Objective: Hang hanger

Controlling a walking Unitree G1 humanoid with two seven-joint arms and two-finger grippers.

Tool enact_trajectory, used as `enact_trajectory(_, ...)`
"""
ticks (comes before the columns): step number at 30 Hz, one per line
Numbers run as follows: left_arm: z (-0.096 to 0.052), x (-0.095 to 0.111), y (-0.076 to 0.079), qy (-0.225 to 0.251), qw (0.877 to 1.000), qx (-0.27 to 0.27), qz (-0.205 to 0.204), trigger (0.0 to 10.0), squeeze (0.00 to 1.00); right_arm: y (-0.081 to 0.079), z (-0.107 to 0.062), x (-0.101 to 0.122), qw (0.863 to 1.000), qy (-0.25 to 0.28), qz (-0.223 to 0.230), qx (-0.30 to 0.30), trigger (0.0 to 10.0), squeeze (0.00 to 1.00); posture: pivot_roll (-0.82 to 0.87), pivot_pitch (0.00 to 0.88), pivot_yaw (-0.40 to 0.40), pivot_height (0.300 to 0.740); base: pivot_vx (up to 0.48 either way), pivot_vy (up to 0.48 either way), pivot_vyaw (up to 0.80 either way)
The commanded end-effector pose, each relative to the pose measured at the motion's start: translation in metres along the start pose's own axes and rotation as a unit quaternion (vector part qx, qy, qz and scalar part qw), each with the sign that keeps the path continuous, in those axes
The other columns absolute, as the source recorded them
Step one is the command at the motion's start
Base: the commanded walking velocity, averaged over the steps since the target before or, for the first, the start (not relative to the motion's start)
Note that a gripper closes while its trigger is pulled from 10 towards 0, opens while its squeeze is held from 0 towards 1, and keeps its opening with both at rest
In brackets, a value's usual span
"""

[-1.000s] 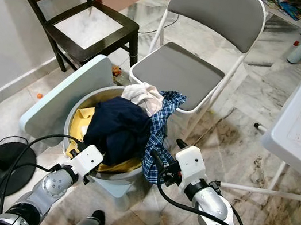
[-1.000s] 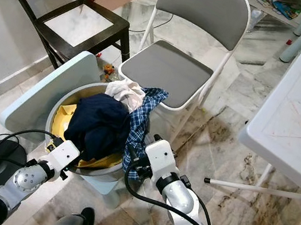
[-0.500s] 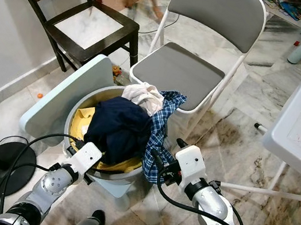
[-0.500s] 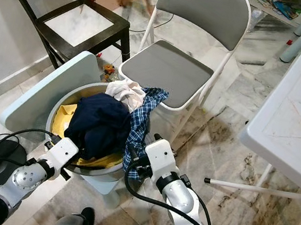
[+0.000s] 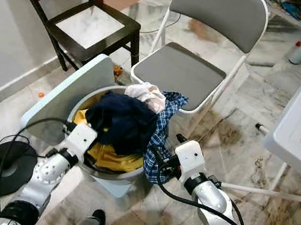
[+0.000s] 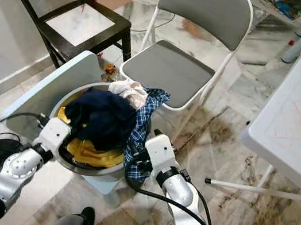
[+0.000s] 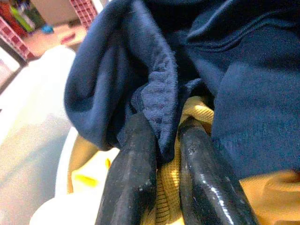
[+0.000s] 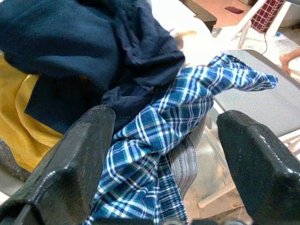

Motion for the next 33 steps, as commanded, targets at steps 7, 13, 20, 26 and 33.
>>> enact_trajectory(7, -0.021, -0.027, 0.037, -0.047, 0.997, -0.055, -0.015, 0.0, 0.0, -0.004, 0.002, -0.005, 1.0, -0.004, 0.006, 0.002, 10.0, 0.0, 0.07, 0.215, 0.039, 0.74, 0.0, 0.0, 0.0)
enact_trajectory(13, -0.019, -0.03, 0.059, -0.068, 0.991, -0.115, -0.012, 0.0, 0.0, -0.005, 0.002, -0.006, 1.0, -0.004, 0.006, 0.003, 10.0, 0.0, 0.07, 0.22, 0.034, 0.74, 0.0, 0.0, 0.0)
enact_trajectory(20, -0.012, -0.033, 0.063, -0.077, 0.991, -0.109, -0.017, 10.0, 1.0, -0.006, 0.001, -0.006, 1.0, -0.004, 0.005, 0.005, 10.0, 0.0, 0.07, 0.225, 0.032, 0.74, 0.0, 0.0, 0.0)
enact_trajectory(26, -0.009, -0.031, 0.054, -0.08, 0.991, -0.099, 0.028, 10.0, 0.0, -0.006, -0.001, -0.009, 1.0, -0.008, 0.004, 0.005, 10.0, 0.0, 0.06, 0.228, 0.032, 0.74, 0.0, 0.0, 0.0)
enact_trajectory(33, -0.002, -0.016, 0.039, -0.054, 0.994, -0.091, 0.041, 0.0, 0.0, -0.007, 0.0, -0.009, 1.0, -0.008, 0.005, 0.005, 10.0, 0.0, 0.07, 0.227, 0.035, 0.74, 0.0, 0.0, 0.0)
Point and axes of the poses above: a point about 5 cm out from each wrist's last joint towards the gripper, its own z axis pointing out of the wrist towards the gripper, its own x axis along the axis of the wrist's last joint, y = z × x, the point moved 6 cm from there along z, pointing out of the wrist towards the gripper, and after that the axes turned 6 degrees about -z, right-handed, at the moved point
